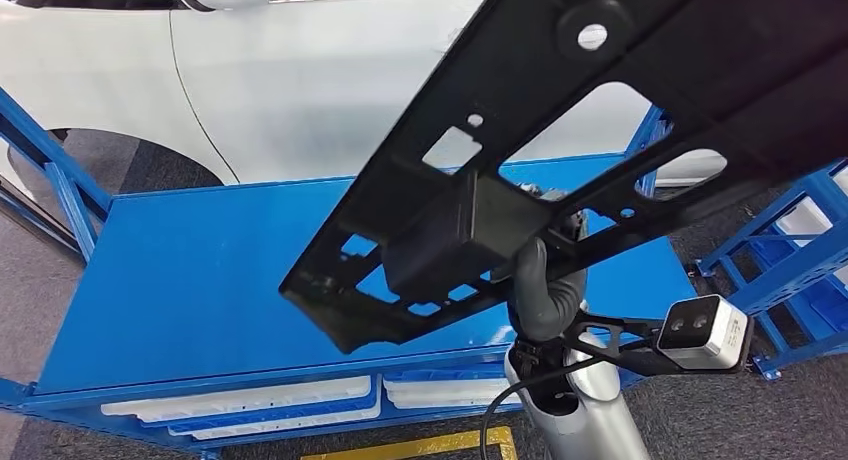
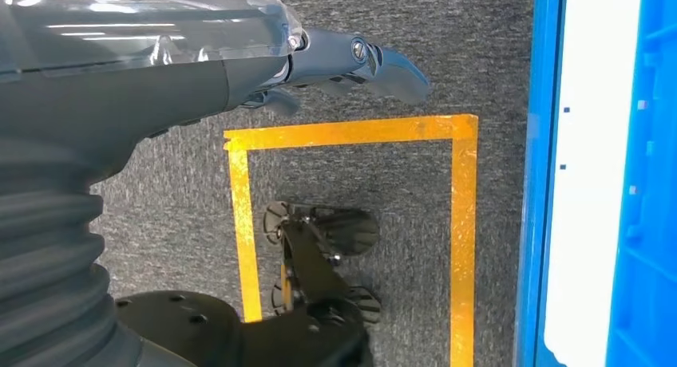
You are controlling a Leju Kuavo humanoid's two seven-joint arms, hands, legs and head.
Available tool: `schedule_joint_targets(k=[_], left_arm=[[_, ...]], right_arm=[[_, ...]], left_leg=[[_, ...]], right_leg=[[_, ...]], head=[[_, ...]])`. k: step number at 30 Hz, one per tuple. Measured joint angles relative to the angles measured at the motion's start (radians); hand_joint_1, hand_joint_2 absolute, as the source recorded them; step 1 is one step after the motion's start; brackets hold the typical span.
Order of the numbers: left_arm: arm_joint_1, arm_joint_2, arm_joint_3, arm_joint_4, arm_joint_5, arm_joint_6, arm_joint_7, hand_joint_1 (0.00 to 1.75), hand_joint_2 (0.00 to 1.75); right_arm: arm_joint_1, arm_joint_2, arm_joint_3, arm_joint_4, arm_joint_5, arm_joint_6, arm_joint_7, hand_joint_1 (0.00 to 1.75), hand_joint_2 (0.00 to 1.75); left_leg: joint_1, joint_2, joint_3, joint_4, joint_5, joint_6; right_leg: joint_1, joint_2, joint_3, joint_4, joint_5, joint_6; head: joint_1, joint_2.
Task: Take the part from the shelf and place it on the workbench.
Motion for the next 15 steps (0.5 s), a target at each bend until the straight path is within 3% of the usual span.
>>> schedule_joint_targets(k=[3,4,6,8,9,10,11,14,15], left_arm=[[-0.002,0.000,0.000,0.000,-0.001,-0.003,0.014,0.00,1.75],[-0.004,-0.001,-0.001,0.000,-0.001,-0.003,0.020,0.00,1.75],[-0.009,-0.002,-0.002,0.000,-0.001,-0.003,0.029,0.00,1.75],[-0.012,-0.001,-0.003,0.000,-0.001,-0.002,0.035,0.00,1.75],[-0.012,-0.001,-0.004,0.000,-0.001,-0.001,0.037,0.00,1.75],[-0.012,-0.001,-0.004,0.000,-0.001,0.000,0.040,0.00,1.75],[-0.012,-0.001,-0.005,0.000,-0.001,0.002,0.043,0.00,1.75],[-0.009,-0.001,-0.005,0.000,-0.001,0.004,0.052,0.00,1.75],[-0.007,-0.002,-0.005,0.000,0.000,0.004,0.054,0.00,1.75]], right_arm=[[0.010,-0.005,0.039,0.001,-0.011,0.069,0.005,1.75,1.75],[0.013,-0.007,0.051,0.000,-0.009,0.086,0.005,1.75,1.75],[0.018,-0.009,0.066,0.000,-0.006,0.110,0.004,1.75,1.75],[0.026,-0.012,0.075,0.000,0.006,0.127,0.000,1.75,1.75],[0.031,-0.015,0.080,0.000,0.016,0.134,-0.005,1.75,1.75],[0.036,-0.018,0.083,0.000,0.027,0.140,-0.012,1.75,1.75],[0.039,-0.020,0.087,0.000,0.040,0.146,-0.021,1.75,1.75],[0.045,-0.026,0.102,0.000,0.081,0.167,-0.046,1.75,1.75],[0.046,-0.027,0.107,0.000,0.090,0.172,-0.051,1.75,1.75]], left_leg=[[-0.001,-0.001,-0.005,-0.007,0.009,0.017],[0.001,0.000,-0.007,-0.010,0.015,0.025],[0.003,0.003,-0.016,-0.015,0.026,0.037],[0.002,0.005,-0.031,-0.014,0.038,0.041],[0.002,0.005,-0.041,-0.013,0.044,0.041],[0.001,0.005,-0.051,-0.012,0.050,0.040],[0.001,0.005,-0.060,-0.010,0.057,0.038],[0.000,0.004,-0.080,-0.009,0.077,0.028],[0.000,0.004,-0.081,-0.010,0.085,0.022]], right_leg=[[-0.001,0.000,-0.005,0.003,0.003,0.016],[-0.002,0.000,-0.010,0.013,-0.011,0.021],[-0.006,-0.001,-0.037,0.091,-0.080,0.032],[-0.009,-0.002,-0.080,0.223,-0.161,0.040],[-0.010,-0.002,-0.090,0.270,-0.182,0.042],[-0.011,-0.002,-0.082,0.280,-0.181,0.043],[-0.012,-0.002,-0.054,0.251,-0.162,0.042],[-0.007,-0.002,0.088,0.045,-0.103,0.028],[-0.004,-0.001,0.115,0.000,-0.097,0.024]], head=[[0.000,0.000],[0.000,0.000],[0.000,0.000],[0.000,0.000],[0.000,0.000],[0.000,0.000],[0.000,0.000],[0.000,0.000],[0.000,0.000]])
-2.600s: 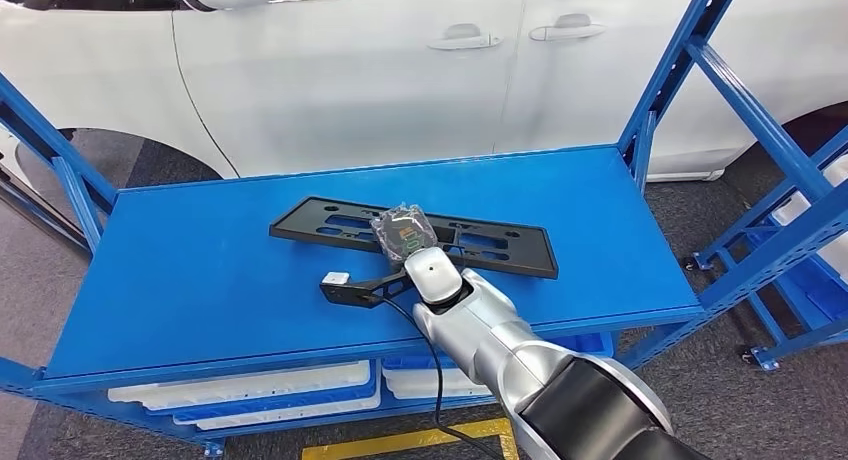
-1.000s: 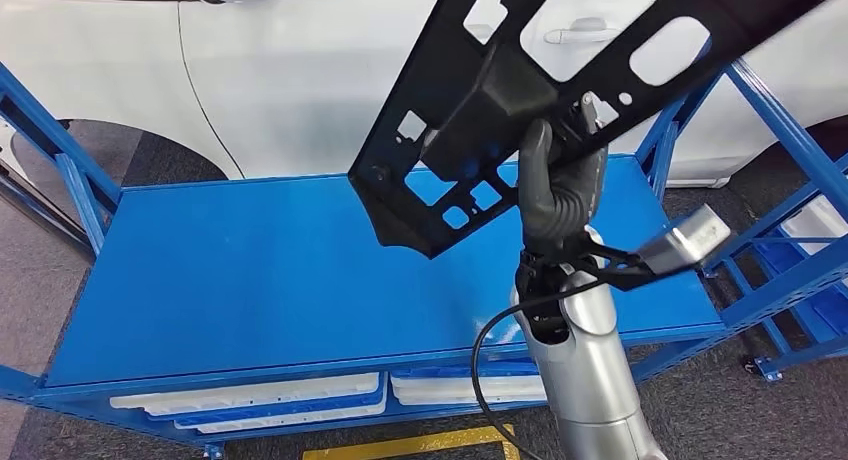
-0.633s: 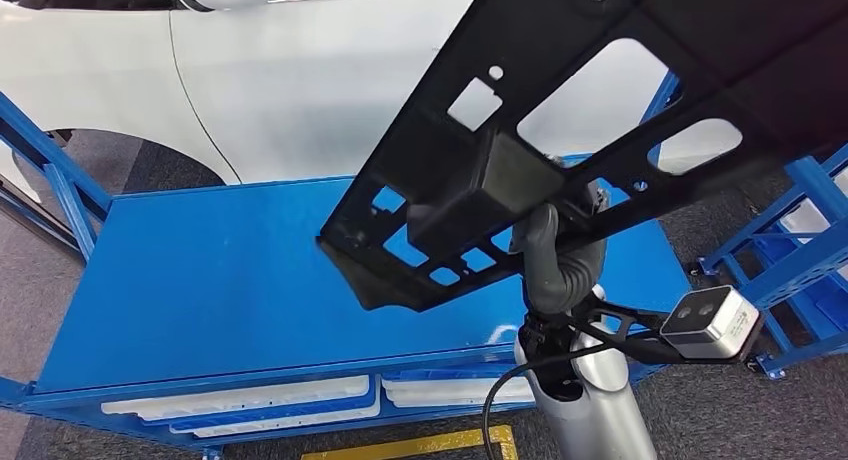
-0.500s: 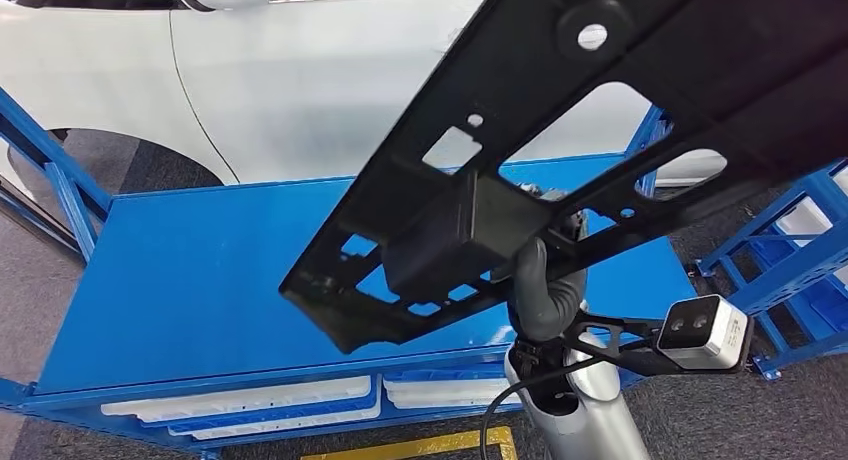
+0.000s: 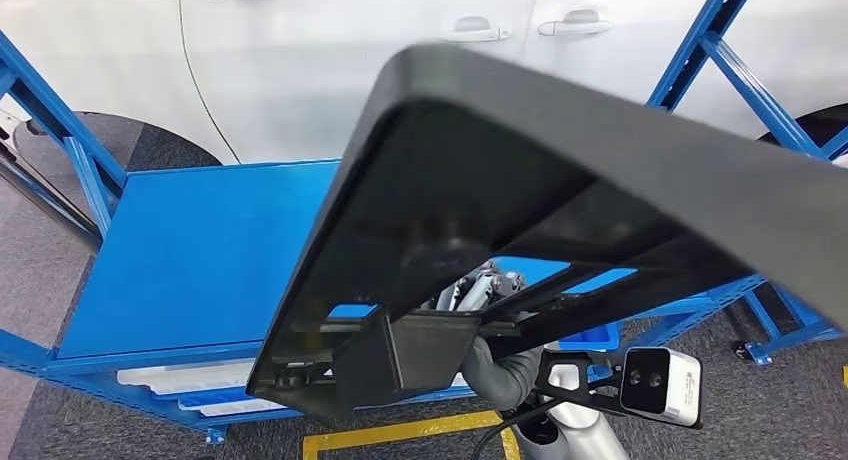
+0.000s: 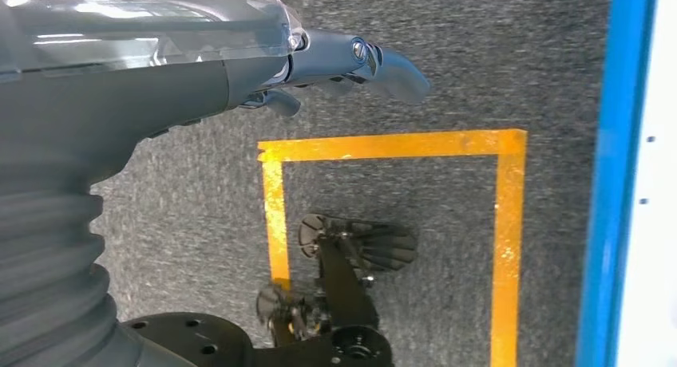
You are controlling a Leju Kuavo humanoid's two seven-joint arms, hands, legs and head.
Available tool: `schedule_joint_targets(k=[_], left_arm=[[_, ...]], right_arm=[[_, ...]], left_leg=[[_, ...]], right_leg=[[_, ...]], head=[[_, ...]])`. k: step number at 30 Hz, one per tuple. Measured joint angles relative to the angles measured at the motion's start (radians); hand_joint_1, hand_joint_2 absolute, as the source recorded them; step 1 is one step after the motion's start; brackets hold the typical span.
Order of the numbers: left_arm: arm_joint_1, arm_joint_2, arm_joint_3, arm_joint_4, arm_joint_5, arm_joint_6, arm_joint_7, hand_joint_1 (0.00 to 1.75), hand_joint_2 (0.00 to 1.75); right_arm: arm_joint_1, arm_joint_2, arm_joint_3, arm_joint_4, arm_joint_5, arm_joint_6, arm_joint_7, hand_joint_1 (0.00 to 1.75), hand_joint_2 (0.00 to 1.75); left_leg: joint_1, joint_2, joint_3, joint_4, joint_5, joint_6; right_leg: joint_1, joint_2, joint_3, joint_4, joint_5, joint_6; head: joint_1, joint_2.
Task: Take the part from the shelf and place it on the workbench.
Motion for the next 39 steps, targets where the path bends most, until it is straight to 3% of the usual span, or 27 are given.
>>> schedule_joint_targets(k=[3,4,5,6,8,9,10,11,13,15,17,19,20,21,23,24,25,26,28,30,31,32,34,35,36,38,39], left_arm=[[0.007,0.001,0.000,0.000,0.000,0.001,0.001,0.00,1.75],[0.009,0.002,0.000,0.001,0.000,0.002,0.001,0.00,1.75],[0.012,0.003,0.000,0.001,0.000,0.002,0.001,0.00,1.75],[0.014,0.003,0.000,0.002,0.000,0.004,0.001,0.00,1.75],[0.018,0.004,0.000,0.002,0.000,0.007,0.001,0.00,1.75],[0.020,0.005,0.000,0.002,0.000,0.009,0.001,0.00,1.75],[0.022,0.007,0.000,0.003,0.000,0.012,0.000,0.00,1.75],[0.024,0.009,0.000,0.003,0.000,0.014,0.000,0.00,1.75],[0.025,0.015,0.000,0.004,0.000,0.017,-0.002,0.00,1.75],[0.023,0.023,0.000,0.005,0.000,0.017,-0.003,0.00,1.75],[0.022,0.029,-0.001,0.006,0.000,0.016,-0.003,0.00,1.75],[0.023,0.032,-0.002,0.006,0.000,0.014,-0.001,0.00,1.75],[0.022,0.033,-0.003,0.006,0.000,0.014,-0.001,0.00,1.75],[0.022,0.033,-0.004,0.006,0.000,0.013,0.000,0.00,1.75],[0.021,0.034,-0.004,0.007,0.000,0.009,0.000,0.00,1.75],[0.021,0.034,-0.005,0.007,0.000,0.007,0.000,0.00,1.75],[0.022,0.034,-0.005,0.007,0.000,0.004,0.000,0.00,1.75],[0.022,0.034,-0.005,0.007,0.000,0.001,0.000,0.00,1.75],[0.022,0.033,-0.005,0.006,0.000,-0.002,-0.001,0.00,1.75],[0.022,0.031,-0.005,0.006,0.000,-0.004,-0.003,0.00,1.75],[0.022,0.030,-0.005,0.006,0.000,-0.005,-0.004,0.00,1.75],[0.023,0.029,-0.005,0.007,0.000,-0.005,-0.006,0.00,1.75],[0.026,0.029,-0.004,0.007,0.000,-0.004,-0.008,0.00,1.75],[0.028,0.028,-0.003,0.007,0.000,-0.004,-0.009,0.00,1.75],[0.031,0.027,-0.002,0.007,0.000,-0.004,-0.008,0.00,1.75],[0.034,0.026,0.002,0.007,0.000,-0.002,-0.007,0.00,1.75],[0.035,0.025,0.004,0.007,0.000,0.000,-0.005,0.00,1.75]], right_arm=[[0.003,-0.004,0.009,0.001,0.008,0.008,-0.007,1.75,1.75],[0.003,-0.005,0.011,0.001,0.008,0.008,-0.009,1.75,1.75],[0.003,-0.005,0.012,0.002,0.007,0.009,-0.010,1.75,1.75],[0.003,-0.005,0.014,0.003,0.006,0.009,-0.011,1.75,1.75],[0.004,-0.007,0.016,0.008,0.001,0.010,-0.015,1.75,1.75],[0.005,-0.009,0.016,0.012,-0.001,0.010,-0.017,1.75,1.75],[0.007,-0.011,0.016,0.017,-0.004,0.010,-0.021,1.75,1.75],[0.009,-0.013,0.016,0.021,-0.006,0.010,-0.024,1.75,1.75],[0.016,-0.015,0.014,0.028,-0.005,0.014,-0.028,1.75,1.75],[0.022,-0.014,0.009,0.030,0.003,0.019,-0.029,1.75,1.75],[0.024,-0.014,0.003,0.030,0.009,0.025,-0.030,1.75,1.75],[0.026,-0.014,0.000,0.030,0.011,0.024,-0.031,1.75,1.75],[0.026,-0.014,-0.002,0.030,0.012,0.021,-0.031,1.75,1.75],[0.026,-0.014,-0.003,0.030,0.012,0.015,-0.031,1.75,1.75],[0.027,-0.016,-0.005,0.030,0.013,0.002,-0.031,1.75,1.75],[0.028,-0.017,-0.006,0.030,0.016,-0.004,-0.031,1.75,1.75],[0.030,-0.019,-0.008,0.030,0.021,-0.007,-0.031,1.75,1.75],[0.033,-0.020,-0.011,0.030,0.026,-0.008,-0.031,1.75,1.75],[0.040,-0.023,-0.017,0.028,0.037,-0.001,-0.031,1.75,1.75],[0.043,-0.026,-0.022,0.023,0.042,0.011,-0.031,1.75,1.75],[0.045,-0.027,-0.024,0.019,0.045,0.018,-0.032,1.75,1.75],[0.046,-0.027,-0.026,0.017,0.049,0.026,-0.032,1.75,1.75],[0.050,-0.028,-0.030,0.017,0.057,0.045,-0.032,1.75,1.75],[0.051,-0.029,-0.031,0.018,0.061,0.054,-0.032,1.75,1.75],[0.052,-0.029,-0.032,0.019,0.062,0.063,-0.032,1.75,1.75],[0.053,-0.029,-0.034,0.023,0.061,0.078,-0.032,1.75,1.75],[0.053,-0.029,-0.035,0.025,0.060,0.084,-0.032,1.75,1.75]], left_leg=[[0.002,0.000,-0.002,-0.011,0.023,-0.020],[0.002,-0.001,-0.008,-0.007,0.014,-0.025],[0.003,-0.001,-0.017,0.011,-0.013,-0.029],[0.004,-0.001,-0.031,0.051,-0.058,-0.032],[0.006,-0.001,-0.061,0.179,-0.158,-0.038],[0.006,-0.001,-0.068,0.239,-0.184,-0.041],[0.006,-0.001,-0.063,0.273,-0.184,-0.043],[0.006,0.000,-0.041,0.271,-0.165,-0.043],[0.006,0.000,0.053,0.168,-0.123,-0.041],[0.002,-0.002,0.148,0.032,-0.130,-0.032],[-0.004,-0.003,0.176,-0.022,-0.145,-0.019],[-0.002,0.000,0.161,-0.025,-0.128,-0.004],[0.000,0.002,0.151,-0.027,-0.116,0.004],[0.003,0.005,0.138,-0.029,-0.102,0.011],[0.001,0.007,0.109,-0.028,-0.077,0.017],[0.001,0.008,0.092,-0.027,-0.065,0.018],[0.000,0.009,0.076,-0.026,-0.054,0.017],[-0.001,0.009,0.061,-0.024,-0.043,0.016],[-0.002,0.009,0.033,-0.020,-0.022,0.012],[-0.005,0.008,0.016,-0.018,-0.003,0.005],[-0.005,0.008,0.013,-0.019,0.006,-0.001],[-0.004,0.008,0.011,-0.022,0.016,-0.007],[-0.002,0.009,0.007,-0.027,0.028,-0.020],[-0.002,0.008,0.000,-0.018,0.011,-0.025],[-0.001,0.007,-0.012,0.012,-0.029,-0.029],[0.001,0.007,-0.043,0.129,-0.141,-0.037],[0.001,0.007,-0.056,0.197,-0.180,-0.040]], right_leg=[[0.005,-0.001,0.001,-0.029,0.018,-0.016],[0.002,-0.003,-0.006,-0.035,0.029,-0.024],[0.000,-0.005,-0.015,-0.040,0.042,-0.032],[-0.003,-0.008,-0.027,-0.045,0.056,-0.038],[0.000,-0.010,-0.055,-0.044,0.079,-0.043],[0.002,-0.010,-0.069,-0.043,0.090,-0.043],[0.002,-0.011,-0.083,-0.041,0.099,-0.042],[0.002,-0.011,-0.098,-0.037,0.108,-0.040],[0.002,-0.011,-0.126,-0.025,0.123,-0.034],[0.004,-0.011,-0.145,-0.013,0.135,-0.025],[0.004,-0.011,-0.151,-0.010,0.149,-0.013],[0.003,-0.008,-0.159,-0.007,0.152,0.000],[0.002,-0.006,-0.168,0.008,0.130,0.005],[0.001,-0.005,-0.182,0.045,0.089,0.010],[-0.003,-0.005,-0.217,0.170,-0.013,0.018],[-0.004,-0.005,-0.229,0.235,-0.045,0.021],[-0.004,-0.005,-0.229,0.276,-0.051,0.022],[-0.005,-0.005,-0.212,0.283,-0.035,0.021],[-0.004,-0.005,-0.125,0.189,0.016,0.013],[0.002,-0.006,-0.014,0.036,0.019,0.000],[0.006,-0.005,0.018,-0.015,0.011,-0.005],[0.010,-0.006,0.031,-0.041,0.005,-0.010],[0.010,-0.008,0.019,-0.051,0.025,-0.022],[0.007,-0.010,0.009,-0.054,0.038,-0.030],[0.005,-0.012,-0.004,-0.058,0.053,-0.037],[0.005,-0.013,-0.036,-0.057,0.080,-0.046],[0.006,-0.014,-0.054,-0.055,0.093,-0.047]], head=[[0.001,0.000],[0.001,0.000],[0.001,0.000],[0.001,0.000],[0.001,0.000],[0.001,0.000],[0.001,0.000],[0.001,0.000],[0.001,0.000],[0.001,0.000],[0.001,0.000],[0.001,0.000],[0.001,0.000],[0.001,0.000],[0.001,0.000],[0.001,0.000],[0.001,0.000],[0.001,0.000],[0.001,0.000],[0.001,0.000],[0.001,0.000],[0.001,0.000],[0.001,0.000],[0.000,0.000],[0.000,0.000],[0.000,0.000],[0.000,0.000]])
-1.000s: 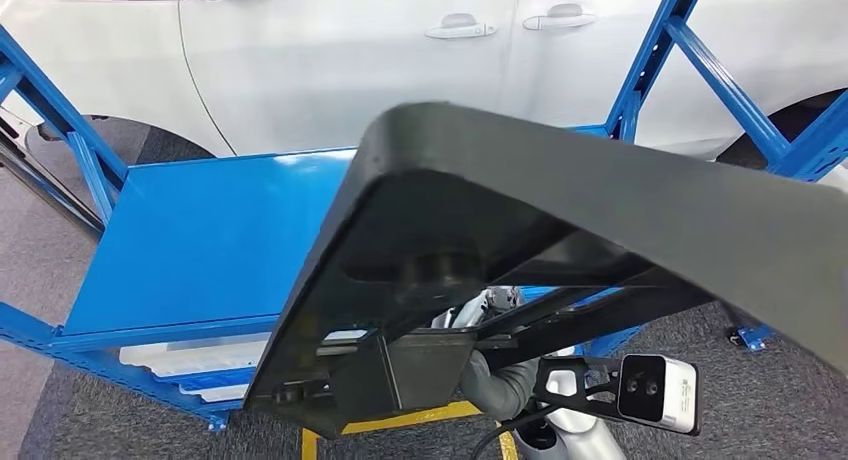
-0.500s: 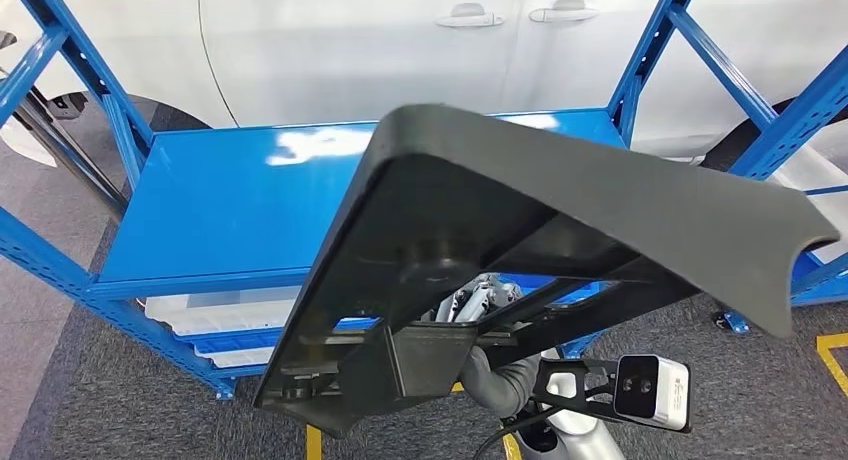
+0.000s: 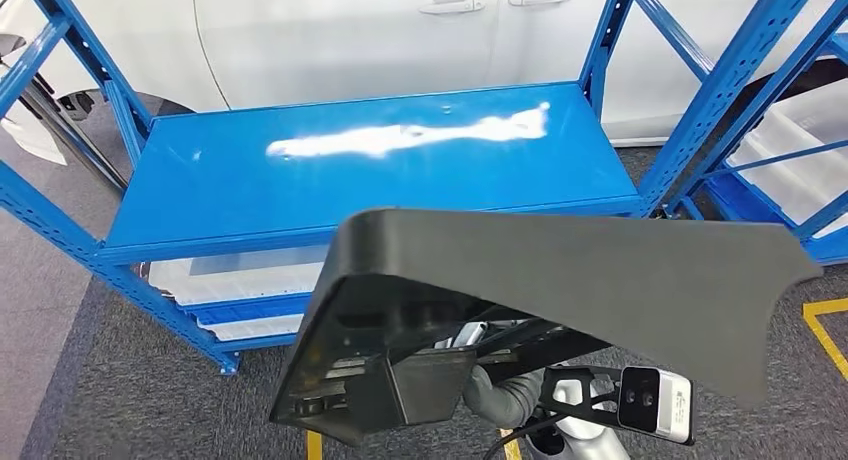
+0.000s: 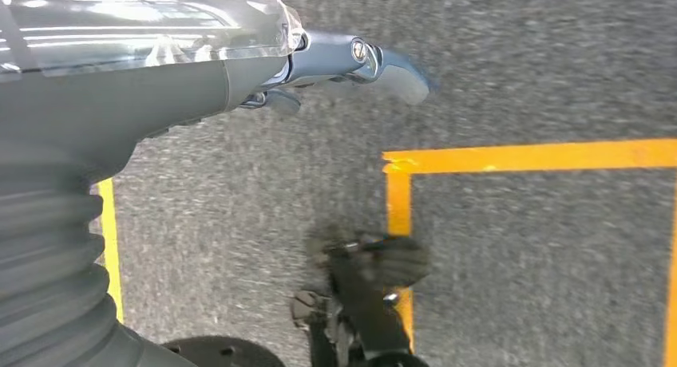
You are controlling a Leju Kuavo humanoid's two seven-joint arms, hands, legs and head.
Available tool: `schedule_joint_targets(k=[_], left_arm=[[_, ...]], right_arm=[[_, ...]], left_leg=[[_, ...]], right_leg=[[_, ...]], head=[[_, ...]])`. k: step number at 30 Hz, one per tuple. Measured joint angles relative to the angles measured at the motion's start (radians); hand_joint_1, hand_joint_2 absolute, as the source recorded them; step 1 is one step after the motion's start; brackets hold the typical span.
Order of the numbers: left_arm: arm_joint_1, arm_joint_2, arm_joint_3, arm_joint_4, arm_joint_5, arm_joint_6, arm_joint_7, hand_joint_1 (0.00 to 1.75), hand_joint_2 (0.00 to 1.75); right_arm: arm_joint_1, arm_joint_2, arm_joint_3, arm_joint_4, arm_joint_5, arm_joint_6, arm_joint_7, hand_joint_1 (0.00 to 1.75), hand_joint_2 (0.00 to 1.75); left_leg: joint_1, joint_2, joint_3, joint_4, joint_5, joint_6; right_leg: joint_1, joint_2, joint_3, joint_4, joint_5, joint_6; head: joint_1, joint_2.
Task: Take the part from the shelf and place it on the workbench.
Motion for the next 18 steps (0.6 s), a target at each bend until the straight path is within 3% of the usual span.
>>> schedule_joint_targets(k=[1,2,3,4,5,7,8,10,11,13,15,16,17,18], left_arm=[[0.000,0.000,0.002,0.000,0.000,0.002,0.002,0.00,1.75],[0.001,0.000,0.003,0.000,0.000,0.004,0.004,0.00,1.75],[0.001,0.000,0.005,0.000,0.000,0.005,0.005,0.00,1.75],[0.002,0.000,0.008,0.000,0.000,0.007,0.007,0.00,1.75],[0.001,-0.001,0.010,0.000,0.000,0.008,0.009,0.00,1.75],[-0.001,-0.001,0.015,0.000,0.000,0.012,0.013,0.00,1.75],[0.000,-0.002,0.016,0.000,0.000,0.013,0.015,0.00,1.75],[0.003,-0.004,0.018,0.000,0.000,0.015,0.016,0.00,1.75],[0.004,-0.006,0.019,0.000,0.000,0.015,0.017,0.00,1.75],[0.004,-0.009,0.019,0.000,0.000,0.016,0.017,0.00,1.75],[0.006,-0.010,0.020,0.000,0.000,0.016,0.018,0.00,1.75],[0.008,-0.010,0.020,0.000,0.000,0.017,0.018,0.00,1.75],[0.009,-0.010,0.020,0.000,0.000,0.017,0.019,0.00,1.75],[0.010,-0.011,0.020,0.000,0.000,0.018,0.022,0.00,1.75]], right_arm=[[0.001,0.000,-0.001,0.003,0.000,0.007,0.000,1.75,1.75],[0.001,0.000,-0.003,0.006,0.000,0.012,0.000,1.75,1.75],[0.002,0.000,-0.005,0.009,0.000,0.017,0.000,1.75,1.75],[0.003,0.000,-0.008,0.012,0.001,0.022,0.000,1.75,1.75],[0.003,0.000,-0.011,0.014,0.003,0.025,0.000,1.75,1.75],[0.003,0.000,-0.016,0.017,0.006,0.030,0.000,1.75,1.75],[0.003,0.000,-0.018,0.018,0.007,0.031,0.000,1.75,1.75],[0.004,-0.001,-0.020,0.021,0.008,0.032,0.000,1.75,1.75],[0.005,-0.002,-0.021,0.022,0.009,0.032,0.000,1.75,1.75],[0.006,-0.003,-0.024,0.023,0.010,0.032,0.000,1.75,1.75],[0.008,-0.005,-0.027,0.027,0.010,0.031,0.000,1.75,1.75],[0.010,-0.005,-0.029,0.029,0.010,0.031,0.000,1.75,1.75],[0.012,-0.006,-0.030,0.031,0.010,0.032,0.000,1.75,1.75],[0.013,-0.007,-0.031,0.032,0.011,0.034,0.000,1.75,1.75]], left_leg=[[0.000,0.000,-0.003,0.051,-0.010,-0.003],[0.001,0.000,0.009,0.075,0.005,-0.005],[0.002,0.000,0.038,0.063,0.034,-0.005],[0.002,0.000,0.084,0.019,0.061,-0.004],[0.002,0.000,0.145,-0.052,0.066,-0.001],[-0.002,-0.001,0.242,-0.187,0.031,0.012],[-0.006,-0.001,0.264,-0.223,0.012,0.020],[-0.007,0.000,0.262,-0.237,0.016,0.036],[-0.006,0.002,0.256,-0.237,0.025,0.045],[-0.004,0.006,0.242,-0.241,0.043,0.057],[-0.006,0.007,0.222,-0.238,0.058,0.060],[-0.006,0.007,0.214,-0.236,0.064,0.060],[-0.007,0.007,0.207,-0.234,0.068,0.060],[-0.007,0.006,0.202,-0.231,0.071,0.059]], right_leg=[[0.001,-0.001,-0.019,0.003,0.013,0.001],[0.001,-0.001,-0.039,0.006,0.024,0.002],[0.001,-0.002,-0.058,0.011,0.034,0.005],[0.001,-0.002,-0.076,0.017,0.043,0.008],[0.002,-0.002,-0.092,0.025,0.050,0.013],[0.004,-0.003,-0.107,0.040,0.061,0.023],[0.004,-0.004,-0.109,0.043,0.067,0.029],[0.002,-0.005,-0.110,0.042,0.079,0.042],[0.000,-0.003,-0.116,0.052,0.071,0.048],[-0.005,0.002,-0.150,0.130,0.012,0.058],[-0.008,0.004,-0.201,0.270,-0.071,0.067],[-0.008,0.004,-0.213,0.320,-0.092,0.069],[-0.008,0.004,-0.208,0.334,-0.095,0.070],[-0.008,0.004,-0.178,0.300,-0.078,0.067]], head=[[0.000,0.000],[0.000,0.000],[0.000,0.000],[0.000,0.000],[0.000,0.000],[0.000,0.000],[0.000,0.000],[0.000,0.000],[0.000,0.000],[0.000,0.000],[0.000,0.000],[0.000,0.000],[0.000,0.000],[0.000,0.000]])
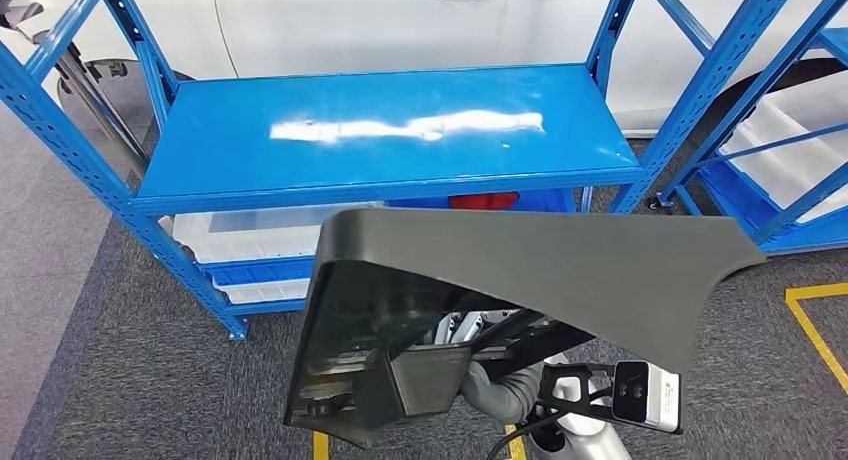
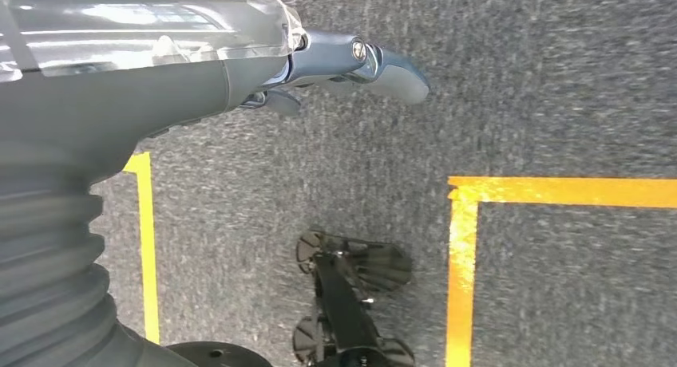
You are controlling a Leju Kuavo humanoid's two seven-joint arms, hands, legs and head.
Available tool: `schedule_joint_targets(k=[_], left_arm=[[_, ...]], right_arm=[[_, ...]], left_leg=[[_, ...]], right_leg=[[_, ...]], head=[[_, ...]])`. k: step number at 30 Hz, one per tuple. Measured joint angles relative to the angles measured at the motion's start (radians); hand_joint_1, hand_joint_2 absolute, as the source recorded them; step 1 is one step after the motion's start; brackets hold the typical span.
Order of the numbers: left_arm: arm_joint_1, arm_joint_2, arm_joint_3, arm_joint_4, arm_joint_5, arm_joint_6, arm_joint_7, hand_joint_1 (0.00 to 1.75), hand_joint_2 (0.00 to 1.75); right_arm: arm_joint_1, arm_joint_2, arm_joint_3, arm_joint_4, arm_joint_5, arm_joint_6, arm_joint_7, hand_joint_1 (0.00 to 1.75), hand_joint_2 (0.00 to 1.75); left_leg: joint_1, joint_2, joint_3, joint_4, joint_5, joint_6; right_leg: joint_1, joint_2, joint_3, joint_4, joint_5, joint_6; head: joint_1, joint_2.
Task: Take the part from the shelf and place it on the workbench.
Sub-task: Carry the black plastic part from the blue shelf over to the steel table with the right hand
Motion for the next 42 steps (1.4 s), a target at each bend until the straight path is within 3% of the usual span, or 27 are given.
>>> schedule_joint_targets(k=[2,4,7,9,12,13,14,15,18,20,22,24,27,28,29,30,31,33,35,36,38,40,42], left_arm=[[0.000,-0.003,0.000,0.000,0.000,0.002,0.009,0.00,1.75],[-0.001,-0.008,0.000,0.000,0.000,0.006,0.017,0.00,1.75],[-0.003,-0.015,0.000,0.000,0.000,0.019,0.030,0.00,1.75],[-0.004,-0.019,0.000,0.000,0.000,0.027,0.036,0.00,1.75],[-0.003,-0.023,0.000,0.000,0.000,0.036,0.046,0.00,1.75],[-0.002,-0.024,0.001,0.000,0.000,0.039,0.050,0.00,1.75],[0.000,-0.025,0.002,0.000,0.000,0.043,0.053,0.00,1.75],[0.000,-0.025,0.004,0.000,0.000,0.046,0.055,0.00,1.75],[0.000,-0.029,0.012,0.000,0.000,0.057,0.060,0.00,1.75],[0.000,-0.032,0.016,0.000,-0.001,0.060,0.068,0.00,1.75],[0.002,-0.034,0.017,0.000,-0.001,0.061,0.076,0.00,1.75],[0.002,-0.037,0.016,0.000,-0.003,0.061,0.082,0.00,1.75],[-0.001,-0.037,0.006,0.000,-0.010,0.066,0.098,0.00,1.75],[-0.001,-0.036,0.000,0.000,-0.012,0.068,0.107,0.00,1.75],[-0.001,-0.033,-0.006,0.000,-0.014,0.070,0.115,0.00,1.75],[-0.001,-0.031,-0.011,0.000,-0.015,0.073,0.125,0.00,1.75],[-0.002,-0.029,-0.016,0.000,-0.015,0.076,0.136,0.00,1.75],[-0.002,-0.027,-0.023,0.000,-0.012,0.083,0.157,0.00,1.75],[-0.001,-0.025,-0.027,0.000,-0.010,0.094,0.173,0.00,1.75],[0.000,-0.023,-0.028,0.000,-0.009,0.100,0.180,0.00,1.75],[-0.002,-0.017,-0.029,0.000,-0.008,0.112,0.191,0.00,1.75],[-0.005,-0.009,-0.029,0.000,-0.008,0.118,0.201,0.00,1.75],[-0.003,0.002,-0.030,0.000,-0.007,0.120,0.208,0.00,1.75]], right_arm=[[0.001,-0.001,-0.004,0.001,0.002,0.007,0.000,1.75,1.75],[0.002,-0.001,-0.011,0.002,0.006,0.017,0.000,1.75,1.75],[0.009,-0.001,-0.019,0.003,0.013,0.030,0.000,1.75,1.75],[0.010,0.001,-0.021,0.003,0.017,0.035,0.000,1.75,1.75],[0.015,0.003,-0.023,0.007,0.020,0.037,0.000,1.75,1.75],[0.021,0.003,-0.025,0.009,0.020,0.040,0.000,1.75,1.75],[0.028,0.003,-0.028,0.011,0.021,0.046,0.000,1.75,1.75],[0.035,0.004,-0.032,0.012,0.024,0.055,0.000,1.75,1.75],[0.048,0.015,-0.042,0.012,0.046,0.079,0.000,1.75,1.75],[0.052,0.024,-0.045,0.009,0.062,0.081,0.000,1.75,1.75],[0.054,0.027,-0.047,0.003,0.068,0.075,0.000,1.75,1.75],[0.055,0.027,-0.051,-0.004,0.066,0.070,0.000,1.75,1.75],[0.050,0.026,-0.055,-0.008,0.062,0.045,0.000,1.75,1.75],[0.048,0.024,-0.056,-0.008,0.061,0.028,0.000,1.75,1.75],[0.047,0.021,-0.056,-0.008,0.061,0.011,0.000,1.75,1.75],[0.047,0.016,-0.055,-0.010,0.062,-0.005,0.000,1.75,1.75],[0.048,0.012,-0.055,-0.013,0.062,-0.018,0.000,1.75,1.75],[0.047,0.007,-0.051,-0.024,0.064,-0.035,0.000,1.75,1.75],[0.047,0.006,-0.041,-0.036,0.069,-0.045,0.000,1.75,1.75],[0.048,0.006,-0.036,-0.042,0.070,-0.048,0.000,1.75,1.75],[0.052,0.006,-0.033,-0.060,0.057,-0.045,0.000,1.75,1.75],[0.050,0.005,-0.038,-0.077,0.026,-0.023,-0.001,1.75,1.75],[0.045,0.006,-0.049,-0.082,0.003,0.002,-0.002,1.75,1.75]], left_leg=[[-0.001,-0.001,-0.005,0.005,0.002,-0.002],[-0.003,-0.001,-0.010,0.008,0.004,-0.009],[-0.005,-0.001,-0.015,0.007,0.008,-0.025],[-0.005,-0.002,-0.027,0.034,-0.014,-0.034],[0.000,-0.003,-0.108,0.210,-0.106,-0.045],[0.002,-0.003,-0.134,0.265,-0.123,-0.048],[0.004,-0.003,-0.144,0.286,-0.121,-0.051],[0.007,-0.003,-0.136,0.269,-0.099,-0.054],[0.014,-0.003,-0.051,0.091,-0.014,-0.055],[0.012,-0.005,-0.030,0.037,-0.004,-0.045],[0.009,-0.005,-0.035,0.038,-0.001,-0.030],[0.010,0.000,-0.037,0.034,0.006,-0.017],[0.009,0.013,-0.043,0.031,0.012,-0.004],[0.007,0.020,-0.046,0.032,0.013,-0.002],[0.005,0.026,-0.047,0.032,0.014,-0.001],[0.003,0.033,-0.048,0.032,0.014,-0.001],[0.001,0.040,-0.047,0.033,0.014,-0.001],[-0.004,0.054,-0.044,0.033,0.012,-0.003],[-0.008,0.071,-0.042,0.032,0.011,-0.010],[-0.009,0.080,-0.041,0.031,0.011,-0.014],[-0.008,0.090,-0.037,0.029,0.007,-0.024],[-0.006,0.053,-0.053,0.074,-0.027,-0.034],[-0.002,0.008,-0.106,0.197,-0.094,-0.041]], right_leg=[[0.003,0.000,0.094,-0.142,0.048,-0.012],[0.009,0.001,0.152,-0.245,0.070,-0.025],[0.011,0.001,0.155,-0.267,0.073,-0.038],[0.005,-0.001,0.157,-0.279,0.081,-0.049],[0.003,-0.004,0.154,-0.285,0.087,-0.058],[0.003,-0.004,0.152,-0.284,0.087,-0.058],[0.003,-0.004,0.151,-0.281,0.087,-0.058],[0.002,-0.004,0.150,-0.278,0.086,-0.057],[0.001,0.000,0.142,-0.259,0.080,-0.045],[0.005,0.003,0.132,-0.248,0.079,-0.032],[0.005,0.005,0.127,-0.246,0.083,-0.022],[0.002,0.005,0.117,-0.224,0.065,-0.012],[0.000,0.005,0.043,-0.056,-0.030,-0.001],[-0.001,0.005,0.015,0.005,-0.053,0.001],[0.000,0.005,0.002,0.036,-0.059,0.000],[0.000,0.004,0.007,0.032,-0.047,-0.003],[0.001,0.000,0.032,-0.014,-0.019,-0.008],[0.012,-0.040,0.109,-0.158,0.039,-0.027],[0.025,-0.073,0.147,-0.242,0.060,-0.044],[0.029,-0.074,0.146,-0.250,0.058,-0.048],[0.025,-0.050,0.145,-0.259,0.067,-0.055],[0.017,-0.028,0.148,-0.271,0.077,-0.065],[0.013,-0.002,0.147,-0.274,0.083,-0.071]], head=[[0.000,0.000],[0.000,0.000],[0.000,0.000],[0.000,0.000],[0.000,0.000],[0.000,0.000],[0.000,0.000],[0.000,0.000],[0.000,0.000],[0.000,0.000],[0.000,0.000],[0.000,0.000],[0.000,0.000],[0.000,0.000],[0.000,0.000],[0.000,0.000],[0.000,0.000],[0.000,0.000],[0.000,0.000],[0.000,0.000],[0.000,0.000],[0.000,0.000],[0.000,0.000]])
